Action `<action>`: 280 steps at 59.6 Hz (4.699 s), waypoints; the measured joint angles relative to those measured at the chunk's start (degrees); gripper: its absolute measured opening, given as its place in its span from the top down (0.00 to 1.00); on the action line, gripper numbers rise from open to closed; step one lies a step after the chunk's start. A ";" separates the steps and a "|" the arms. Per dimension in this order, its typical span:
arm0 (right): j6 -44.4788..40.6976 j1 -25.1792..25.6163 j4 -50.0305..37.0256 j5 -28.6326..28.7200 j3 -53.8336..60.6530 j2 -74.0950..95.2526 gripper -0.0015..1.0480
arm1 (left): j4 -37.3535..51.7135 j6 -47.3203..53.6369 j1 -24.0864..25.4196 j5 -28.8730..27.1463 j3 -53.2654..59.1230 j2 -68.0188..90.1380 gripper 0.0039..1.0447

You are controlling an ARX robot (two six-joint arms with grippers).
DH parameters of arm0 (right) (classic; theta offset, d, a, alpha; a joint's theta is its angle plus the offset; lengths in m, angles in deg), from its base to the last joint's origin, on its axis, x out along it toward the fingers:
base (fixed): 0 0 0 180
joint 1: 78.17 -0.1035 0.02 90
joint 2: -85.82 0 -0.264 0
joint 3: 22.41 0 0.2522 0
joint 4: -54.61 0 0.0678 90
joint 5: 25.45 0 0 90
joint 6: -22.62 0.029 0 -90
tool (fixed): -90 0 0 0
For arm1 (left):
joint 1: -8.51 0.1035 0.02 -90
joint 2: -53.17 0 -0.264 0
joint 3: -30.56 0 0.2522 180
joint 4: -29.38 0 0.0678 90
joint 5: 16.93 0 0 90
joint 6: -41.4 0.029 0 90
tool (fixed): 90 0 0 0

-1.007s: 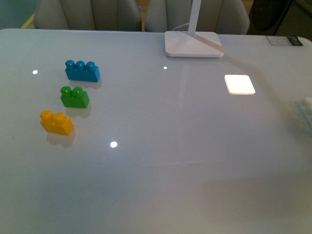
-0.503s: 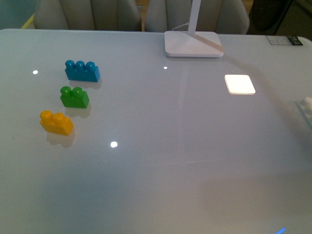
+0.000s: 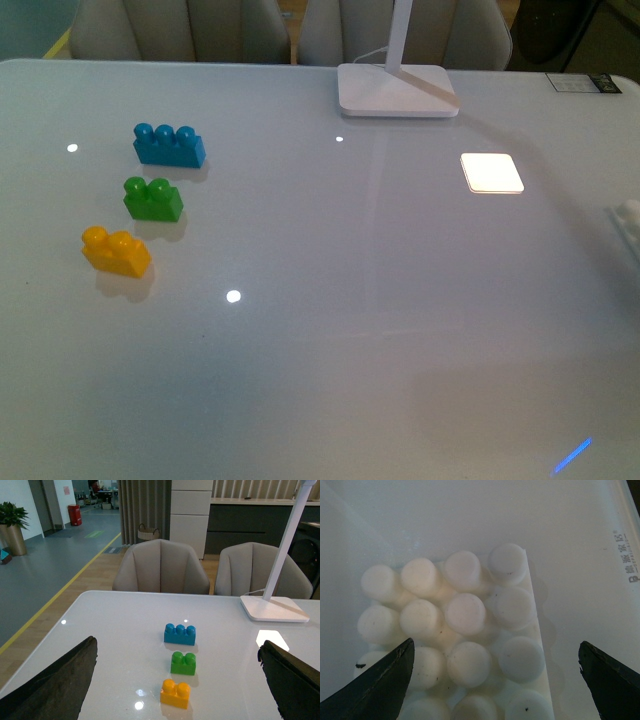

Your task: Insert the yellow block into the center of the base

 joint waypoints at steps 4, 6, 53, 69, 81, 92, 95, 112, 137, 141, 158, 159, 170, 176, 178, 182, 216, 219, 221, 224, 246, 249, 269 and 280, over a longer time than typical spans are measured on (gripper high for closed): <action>0.00 -0.28 0.42 -0.22 -1.20 0.83 0.08 | 0.00 0.00 0.00 0.00 0.00 0.00 0.07; 0.00 -0.39 0.61 -0.26 -1.70 1.18 0.08 | 0.00 0.00 0.00 0.00 0.00 0.00 0.07; 1.97 -2.25 -4.74 -1.09 4.76 1.88 0.18 | 0.00 0.00 0.00 0.00 0.00 0.00 0.07; 3.61 -5.18 -8.20 -2.80 11.39 -0.42 0.26 | 0.00 0.00 0.00 0.00 0.00 0.00 0.07; 7.65 -11.37 -10.69 -8.17 16.31 -2.54 0.27 | 0.00 0.00 0.00 0.00 0.00 0.00 0.07; 13.99 -18.97 -8.79 -12.94 16.48 -2.75 0.26 | 0.00 0.00 0.00 0.00 0.00 0.00 0.07; 15.39 -20.68 -8.20 -14.10 16.11 -2.80 0.26 | 0.00 0.00 0.00 0.00 0.00 0.00 0.07; 21.51 -30.14 -5.01 -19.30 14.01 -2.80 0.25 | 0.00 0.00 0.00 0.00 0.00 0.00 0.07; 32.74 -44.30 -0.94 -25.00 9.42 -1.29 0.25 | 0.00 0.00 0.00 0.00 0.00 0.00 0.07; 34.49 -45.66 0.24 -26.08 7.91 -0.72 0.25 | 0.00 0.00 0.00 0.00 0.00 0.00 0.07; 41.92 -52.06 6.19 -29.11 -0.92 2.69 0.25 | 0.00 0.00 0.00 0.00 0.00 0.00 0.07; 42.40 -52.50 6.51 -29.22 -1.53 2.93 0.25 | 0.00 0.00 0.00 0.00 0.00 0.00 0.07; 46.31 -55.63 9.33 -29.99 -6.58 5.11 0.25 | 0.00 0.00 0.00 0.00 0.00 0.00 0.07; 48.76 -57.11 10.71 -30.08 -9.09 6.14 0.26 | 0.00 0.00 0.00 0.00 0.00 0.00 0.07; 49.88 -57.88 11.63 -30.08 -10.54 6.71 0.26 | 0.00 0.00 0.00 0.00 0.00 0.00 0.07; 51.58 -59.21 13.35 -30.08 -13.25 7.82 0.25 | 0.00 0.00 0.00 0.00 0.00 0.00 0.07; 54.05 -63.52 18.60 -28.81 -24.39 12.79 0.24 | 0.00 0.00 0.00 0.00 0.00 0.00 0.07; 53.96 -63.60 18.75 -28.37 -26.03 13.60 0.23 | 0.00 0.00 0.00 0.00 0.00 0.00 0.07; 53.81 -63.67 18.80 -28.11 -26.73 13.90 0.23 | 0.00 0.00 0.00 0.00 0.00 0.00 0.07; 53.77 -63.73 18.86 -28.04 -26.99 13.97 0.23 | 0.00 0.00 0.00 0.00 0.00 0.00 0.07; 53.68 -64.15 16.44 -27.89 -24.13 12.74 0.20 | 0.00 0.00 0.00 0.00 0.00 0.00 0.07; 53.72 -64.15 15.54 -27.82 -22.80 12.13 0.20 | 0.00 0.00 0.00 0.00 0.00 0.00 0.07; 53.86 -62.93 8.76 -28.04 -13.70 7.89 0.17 | 0.00 0.00 0.00 0.00 0.00 0.00 0.07; 53.83 -61.64 6.58 -28.33 -10.21 5.44 0.17 | 0.00 0.00 0.00 0.00 0.00 0.00 0.07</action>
